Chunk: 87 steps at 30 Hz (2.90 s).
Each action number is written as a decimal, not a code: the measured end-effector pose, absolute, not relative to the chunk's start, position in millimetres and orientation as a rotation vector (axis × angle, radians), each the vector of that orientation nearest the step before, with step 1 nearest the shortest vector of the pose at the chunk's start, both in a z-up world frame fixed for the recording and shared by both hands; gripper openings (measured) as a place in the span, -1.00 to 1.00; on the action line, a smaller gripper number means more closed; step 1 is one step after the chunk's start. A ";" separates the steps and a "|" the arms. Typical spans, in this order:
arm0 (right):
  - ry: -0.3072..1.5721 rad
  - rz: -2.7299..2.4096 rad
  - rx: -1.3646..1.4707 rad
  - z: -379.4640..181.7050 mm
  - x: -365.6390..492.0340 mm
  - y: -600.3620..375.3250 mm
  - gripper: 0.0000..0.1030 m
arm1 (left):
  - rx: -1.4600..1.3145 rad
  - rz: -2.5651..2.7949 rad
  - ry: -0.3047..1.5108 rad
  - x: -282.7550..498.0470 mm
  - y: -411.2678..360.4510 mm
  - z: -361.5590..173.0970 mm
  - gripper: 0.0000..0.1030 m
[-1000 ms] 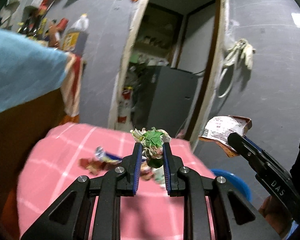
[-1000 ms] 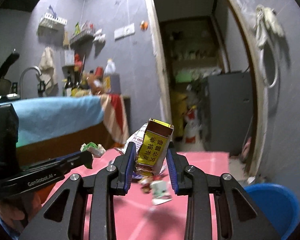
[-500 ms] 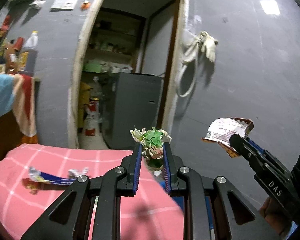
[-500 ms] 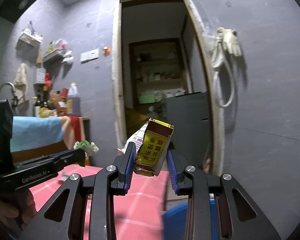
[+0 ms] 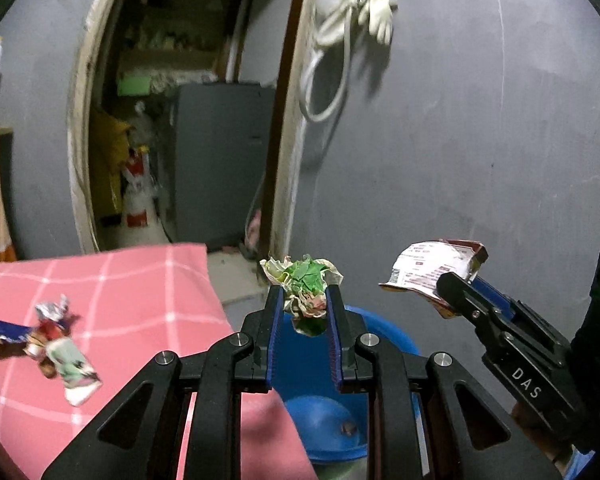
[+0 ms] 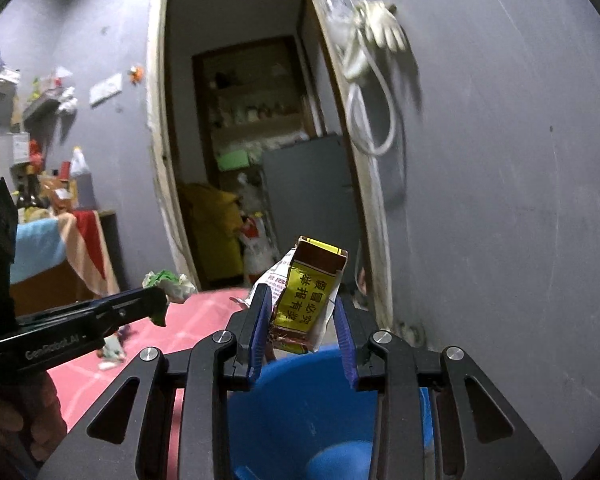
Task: Collect trash
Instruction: 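Carry both items over the blue bucket and open both tools, then move both open tools back over the table toward the remaining wrappers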
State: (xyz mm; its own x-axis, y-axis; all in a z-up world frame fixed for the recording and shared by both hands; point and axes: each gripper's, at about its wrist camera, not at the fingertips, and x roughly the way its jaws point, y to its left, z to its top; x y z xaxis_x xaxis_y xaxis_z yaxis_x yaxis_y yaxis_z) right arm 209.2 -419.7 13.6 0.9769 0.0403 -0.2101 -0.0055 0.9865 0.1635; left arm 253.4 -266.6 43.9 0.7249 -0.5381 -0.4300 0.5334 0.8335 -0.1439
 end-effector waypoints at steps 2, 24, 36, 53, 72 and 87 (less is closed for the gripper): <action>0.246 0.015 0.171 6.9 212.1 -423.8 -0.43 | -0.004 -0.595 0.524 260.9 -274.0 35.5 -0.67; 0.413 -0.005 0.234 -24.6 231.3 -438.7 -0.38 | -0.057 -0.583 0.741 293.7 -276.7 -12.4 -0.15; 0.299 0.013 0.183 10.6 217.3 -417.6 0.09 | -0.155 -0.509 0.562 263.3 -223.7 25.1 0.51; 0.093 0.157 0.104 58.0 199.3 -333.5 1.00 | -0.174 -0.258 0.269 204.2 -120.3 77.8 0.96; 0.032 0.323 0.085 61.0 202.0 -227.5 1.00 | -0.114 -0.066 0.171 163.0 -9.1 66.8 0.96; 0.150 0.373 0.008 31.6 227.6 -191.7 1.00 | -0.056 -0.035 0.348 186.6 24.6 24.1 0.96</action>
State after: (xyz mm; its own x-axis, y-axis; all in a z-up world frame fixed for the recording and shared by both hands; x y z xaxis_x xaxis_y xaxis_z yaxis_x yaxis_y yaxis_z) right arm 227.6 -191.7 31.6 0.9205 0.3633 -0.1441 -0.3621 0.9315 0.0351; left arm 186.6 24.6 24.1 0.9395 -0.0441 -0.3397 0.0246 0.9978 -0.0613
